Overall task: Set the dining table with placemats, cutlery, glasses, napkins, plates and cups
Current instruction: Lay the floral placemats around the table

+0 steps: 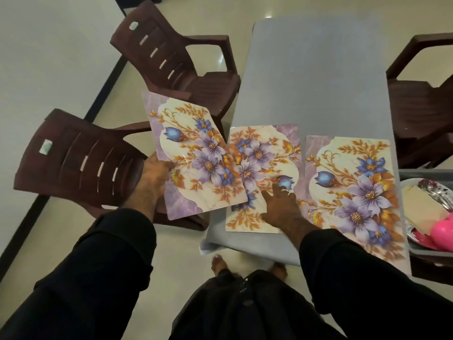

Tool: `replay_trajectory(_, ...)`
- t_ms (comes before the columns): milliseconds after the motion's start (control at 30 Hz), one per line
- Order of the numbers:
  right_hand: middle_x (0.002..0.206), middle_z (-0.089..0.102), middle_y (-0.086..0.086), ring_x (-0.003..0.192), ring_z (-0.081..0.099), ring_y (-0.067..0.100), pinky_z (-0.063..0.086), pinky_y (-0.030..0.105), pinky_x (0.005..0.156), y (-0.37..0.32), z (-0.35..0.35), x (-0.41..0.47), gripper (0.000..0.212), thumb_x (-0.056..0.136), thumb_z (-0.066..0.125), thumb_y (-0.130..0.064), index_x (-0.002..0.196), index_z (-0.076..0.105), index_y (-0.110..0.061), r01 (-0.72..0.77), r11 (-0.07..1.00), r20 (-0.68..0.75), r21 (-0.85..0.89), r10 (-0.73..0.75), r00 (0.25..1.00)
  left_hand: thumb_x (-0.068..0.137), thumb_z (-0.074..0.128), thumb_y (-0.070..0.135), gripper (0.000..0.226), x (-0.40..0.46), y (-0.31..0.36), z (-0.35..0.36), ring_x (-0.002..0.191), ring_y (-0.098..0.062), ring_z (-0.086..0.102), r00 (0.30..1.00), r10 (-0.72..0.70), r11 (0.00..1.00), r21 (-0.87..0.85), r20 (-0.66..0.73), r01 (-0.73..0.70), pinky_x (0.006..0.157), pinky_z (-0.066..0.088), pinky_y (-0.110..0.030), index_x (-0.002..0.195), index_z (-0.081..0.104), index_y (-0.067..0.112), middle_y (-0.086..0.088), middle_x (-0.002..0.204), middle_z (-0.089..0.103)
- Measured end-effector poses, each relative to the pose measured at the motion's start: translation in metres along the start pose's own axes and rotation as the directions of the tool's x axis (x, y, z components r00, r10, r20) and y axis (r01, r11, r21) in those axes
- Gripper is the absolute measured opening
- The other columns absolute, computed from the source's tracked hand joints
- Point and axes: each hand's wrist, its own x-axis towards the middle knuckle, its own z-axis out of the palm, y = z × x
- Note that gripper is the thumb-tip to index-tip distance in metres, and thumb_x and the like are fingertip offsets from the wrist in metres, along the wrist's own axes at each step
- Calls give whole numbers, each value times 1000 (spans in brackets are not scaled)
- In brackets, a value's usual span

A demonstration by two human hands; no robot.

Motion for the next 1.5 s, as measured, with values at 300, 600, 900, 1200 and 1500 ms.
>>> replay_trajectory(300,175,2,11,159,16,39,22,56,124,-14,15,-2,104,86,61,-75,165,13,-26,-16,998,-13,62,17,1000,97,75,6,31,-12,6,-21,99,-29,81,999,-14,1000,12,30,14,90,64,-56,125,71,17,-7,110,82)
replay_trajectory(600,176,3,10,158,20,38,30,55,121,-19,19,-11,102,88,60,-76,165,13,-28,-79,996,17,35,79,997,95,76,4,32,10,13,-19,103,-32,80,993,12,999,41,121,-17,94,63,-57,125,72,15,-8,113,81)
replay_trajectory(900,163,40,11,145,44,34,38,47,117,-20,10,-4,71,96,66,-50,156,40,-23,-142,891,-137,431,221,966,94,78,6,33,2,34,-12,106,-36,78,965,-10,994,108,261,-18,97,61,-59,125,73,15,-12,115,81)
replay_trajectory(1200,105,79,11,98,75,32,63,42,80,-49,-59,16,36,100,66,-37,120,76,-9,-142,-308,152,941,11,988,95,73,1,35,-52,4,-57,111,-43,75,941,-95,996,27,325,91,91,63,-57,130,70,3,-23,124,75)
replay_trajectory(1500,78,77,-3,67,71,11,56,25,54,-119,-42,7,20,98,65,2,95,76,-14,-33,65,42,997,-149,988,93,70,-8,33,-85,-79,-147,105,-37,78,987,-150,983,113,59,143,94,62,-50,122,74,4,-16,116,80)
